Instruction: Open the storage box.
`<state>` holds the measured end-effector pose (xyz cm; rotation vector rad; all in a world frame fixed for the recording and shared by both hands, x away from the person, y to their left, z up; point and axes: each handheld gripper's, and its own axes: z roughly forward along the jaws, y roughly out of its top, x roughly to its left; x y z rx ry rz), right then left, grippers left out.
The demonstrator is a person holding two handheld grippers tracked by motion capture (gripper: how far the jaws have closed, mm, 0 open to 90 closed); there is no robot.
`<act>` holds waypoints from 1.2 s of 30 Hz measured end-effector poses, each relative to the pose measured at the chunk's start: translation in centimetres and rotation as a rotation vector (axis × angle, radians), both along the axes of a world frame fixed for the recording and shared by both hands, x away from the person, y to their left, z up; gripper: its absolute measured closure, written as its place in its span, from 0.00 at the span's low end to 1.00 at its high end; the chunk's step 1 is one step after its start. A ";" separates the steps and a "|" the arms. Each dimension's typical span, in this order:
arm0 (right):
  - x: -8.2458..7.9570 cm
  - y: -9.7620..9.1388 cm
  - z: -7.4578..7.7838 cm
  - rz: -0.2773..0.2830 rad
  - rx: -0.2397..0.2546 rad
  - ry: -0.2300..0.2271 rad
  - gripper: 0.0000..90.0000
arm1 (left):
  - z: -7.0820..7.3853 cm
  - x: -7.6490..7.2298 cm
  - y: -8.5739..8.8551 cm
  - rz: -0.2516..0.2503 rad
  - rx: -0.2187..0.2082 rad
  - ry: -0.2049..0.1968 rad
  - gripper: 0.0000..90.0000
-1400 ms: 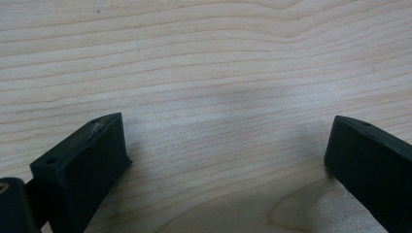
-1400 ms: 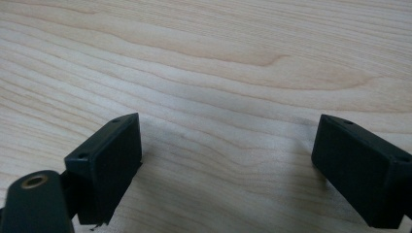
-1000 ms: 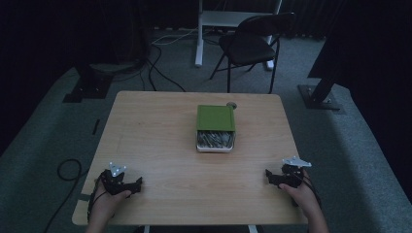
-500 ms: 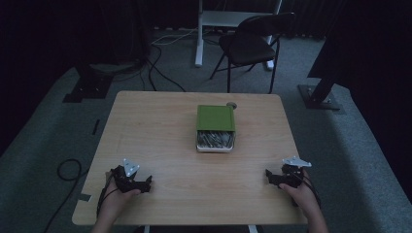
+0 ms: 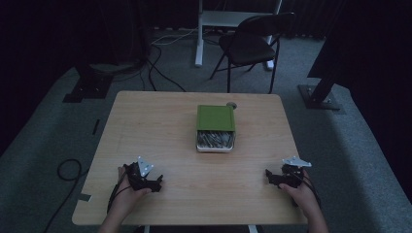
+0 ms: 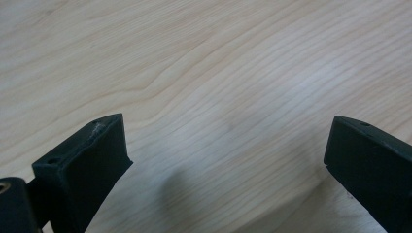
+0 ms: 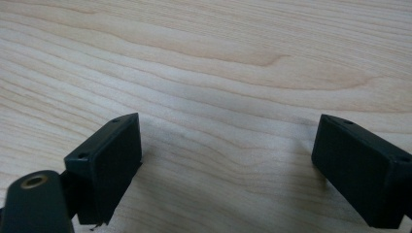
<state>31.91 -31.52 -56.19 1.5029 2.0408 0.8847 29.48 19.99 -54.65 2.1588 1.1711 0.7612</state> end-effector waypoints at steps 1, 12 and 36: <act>0.0 0.0 0.0 0.000 0.000 0.000 0.12 | 0.0 0.0 -0.3 -0.009 0.001 -0.005 0.03; 0.0 0.0 0.0 0.000 0.000 0.000 0.12 | 0.2 0.0 -2.5 -0.098 0.035 -0.047 0.03; 0.1 0.0 0.0 -0.004 0.000 0.001 0.12 | 0.9 1.2 -8.6 -0.246 0.151 -0.123 0.03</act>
